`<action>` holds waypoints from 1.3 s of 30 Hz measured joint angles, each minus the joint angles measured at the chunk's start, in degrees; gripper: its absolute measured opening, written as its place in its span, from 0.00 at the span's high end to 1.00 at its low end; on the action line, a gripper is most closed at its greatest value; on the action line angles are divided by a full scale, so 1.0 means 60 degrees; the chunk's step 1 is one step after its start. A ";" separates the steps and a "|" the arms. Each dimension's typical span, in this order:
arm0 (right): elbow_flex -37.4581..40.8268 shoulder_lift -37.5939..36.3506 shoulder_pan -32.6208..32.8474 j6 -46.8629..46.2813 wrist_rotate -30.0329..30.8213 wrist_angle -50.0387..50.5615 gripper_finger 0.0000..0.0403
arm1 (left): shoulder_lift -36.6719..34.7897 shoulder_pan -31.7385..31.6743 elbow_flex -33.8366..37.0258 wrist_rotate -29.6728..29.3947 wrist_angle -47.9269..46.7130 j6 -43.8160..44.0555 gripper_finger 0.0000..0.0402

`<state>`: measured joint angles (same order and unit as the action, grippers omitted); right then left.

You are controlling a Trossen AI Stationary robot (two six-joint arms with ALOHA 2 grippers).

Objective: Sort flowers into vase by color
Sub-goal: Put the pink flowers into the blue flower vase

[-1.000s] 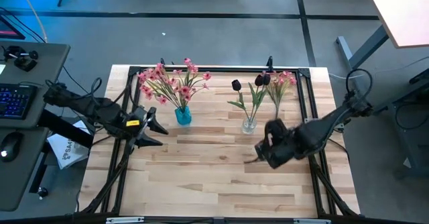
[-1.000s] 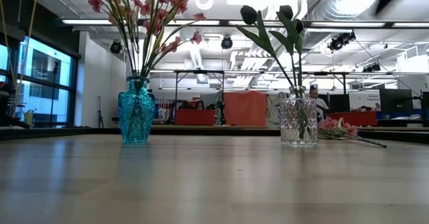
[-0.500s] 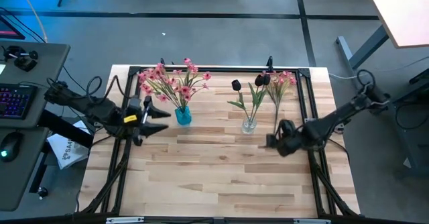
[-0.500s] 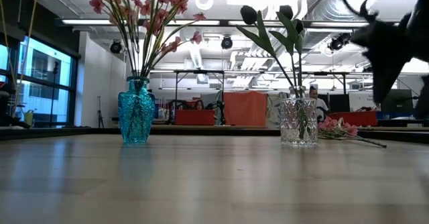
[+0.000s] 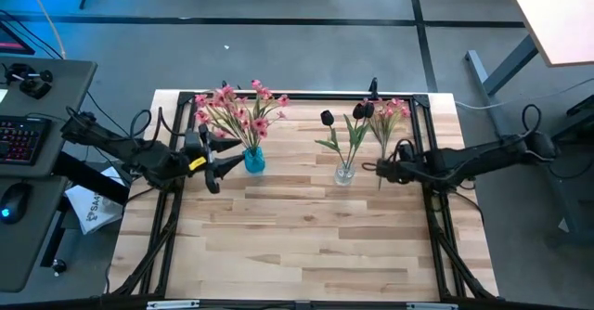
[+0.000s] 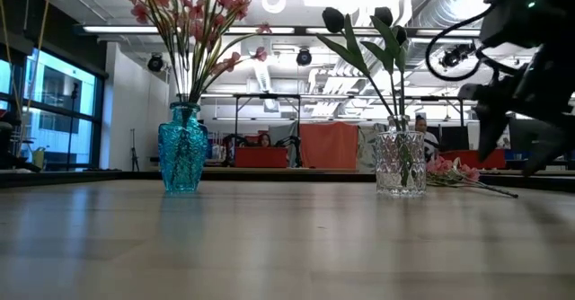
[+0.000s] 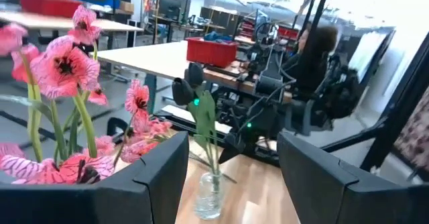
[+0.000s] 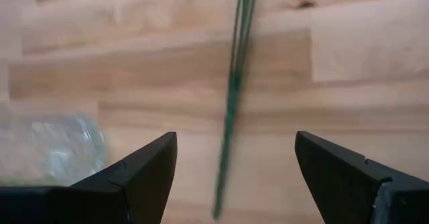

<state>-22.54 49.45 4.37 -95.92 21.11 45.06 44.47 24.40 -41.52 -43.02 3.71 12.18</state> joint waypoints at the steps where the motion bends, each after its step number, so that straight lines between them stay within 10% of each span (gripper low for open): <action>1: 0.0033 0.0067 -0.0198 0.0059 0.0048 -0.0209 0.26 | 0.0024 0.0000 0.0000 -0.0007 0.0006 -0.0200 0.47; 28: 0.0007 0.3506 -0.3098 0.2376 0.0683 -0.2542 0.56 | -0.0109 0.0000 0.0004 -0.0430 0.0080 -0.0896 0.47; 39: 0.0011 0.3168 -0.3121 0.3254 0.0122 -0.2197 0.97 | -0.0220 0.0015 0.0004 0.0160 0.0533 -0.0849 0.47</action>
<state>-22.48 68.46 -14.35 -76.40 21.84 31.88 43.15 24.49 -41.50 -42.07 6.90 7.09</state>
